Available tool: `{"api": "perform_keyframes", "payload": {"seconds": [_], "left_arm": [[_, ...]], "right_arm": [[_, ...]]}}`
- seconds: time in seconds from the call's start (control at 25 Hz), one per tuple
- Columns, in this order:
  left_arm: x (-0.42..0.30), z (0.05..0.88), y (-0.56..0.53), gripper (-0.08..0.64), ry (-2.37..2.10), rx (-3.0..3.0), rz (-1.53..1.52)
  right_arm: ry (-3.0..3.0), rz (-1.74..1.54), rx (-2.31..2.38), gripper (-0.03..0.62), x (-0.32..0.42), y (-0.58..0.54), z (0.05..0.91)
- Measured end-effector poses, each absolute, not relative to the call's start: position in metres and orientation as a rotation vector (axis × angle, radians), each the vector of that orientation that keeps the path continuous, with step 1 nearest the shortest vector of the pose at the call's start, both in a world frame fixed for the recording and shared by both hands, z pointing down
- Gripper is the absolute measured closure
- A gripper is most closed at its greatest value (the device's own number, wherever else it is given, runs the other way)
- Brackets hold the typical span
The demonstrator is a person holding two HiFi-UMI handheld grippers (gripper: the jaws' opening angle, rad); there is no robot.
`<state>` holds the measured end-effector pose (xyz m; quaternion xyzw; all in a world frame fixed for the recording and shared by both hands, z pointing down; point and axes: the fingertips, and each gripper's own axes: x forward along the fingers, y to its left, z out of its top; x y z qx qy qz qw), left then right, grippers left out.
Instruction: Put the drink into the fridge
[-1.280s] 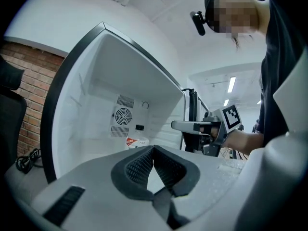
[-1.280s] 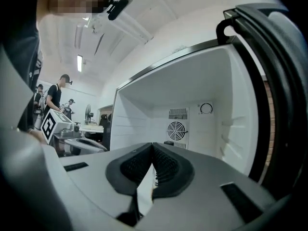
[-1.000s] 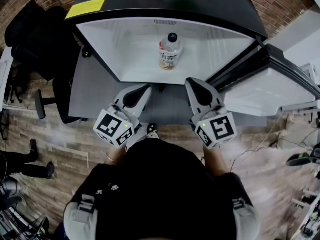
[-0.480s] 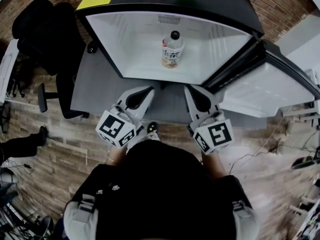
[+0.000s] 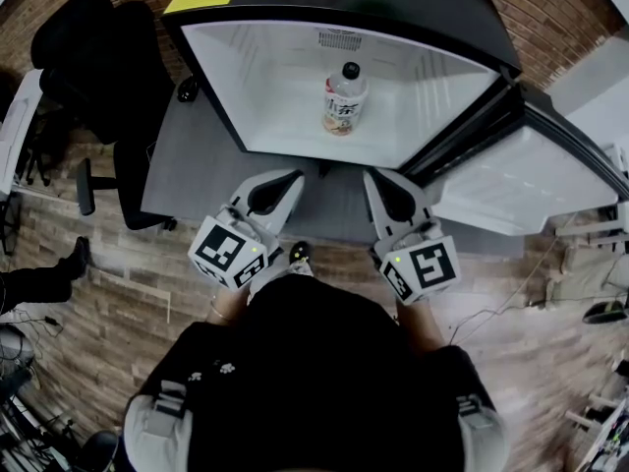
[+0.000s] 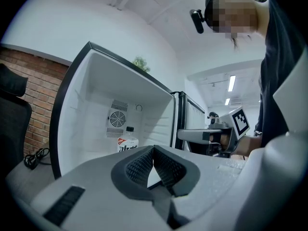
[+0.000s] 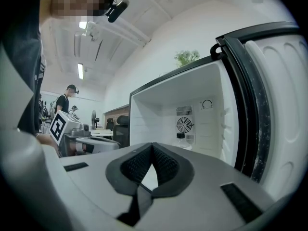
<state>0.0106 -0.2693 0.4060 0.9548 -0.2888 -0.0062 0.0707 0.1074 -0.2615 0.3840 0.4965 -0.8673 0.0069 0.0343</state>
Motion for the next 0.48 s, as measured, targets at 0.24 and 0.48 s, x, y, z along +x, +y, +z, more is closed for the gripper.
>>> {"api": "perform_keyframes", "payload": {"seconds": [0.24,0.48], "left_arm": [[0.0094,0.4051,-0.2704,0.557,-0.867,2.877,-0.021],[0.0101,0.4064,-0.2717,0.557,-0.863,2.879,-0.022]], "right_arm": [[-2.672,0.026,1.529,0.595,0.1061,-0.2628,0.3843],[-2.672,0.037,1.54,0.595,0.1081,-0.2645,0.3846]]}}
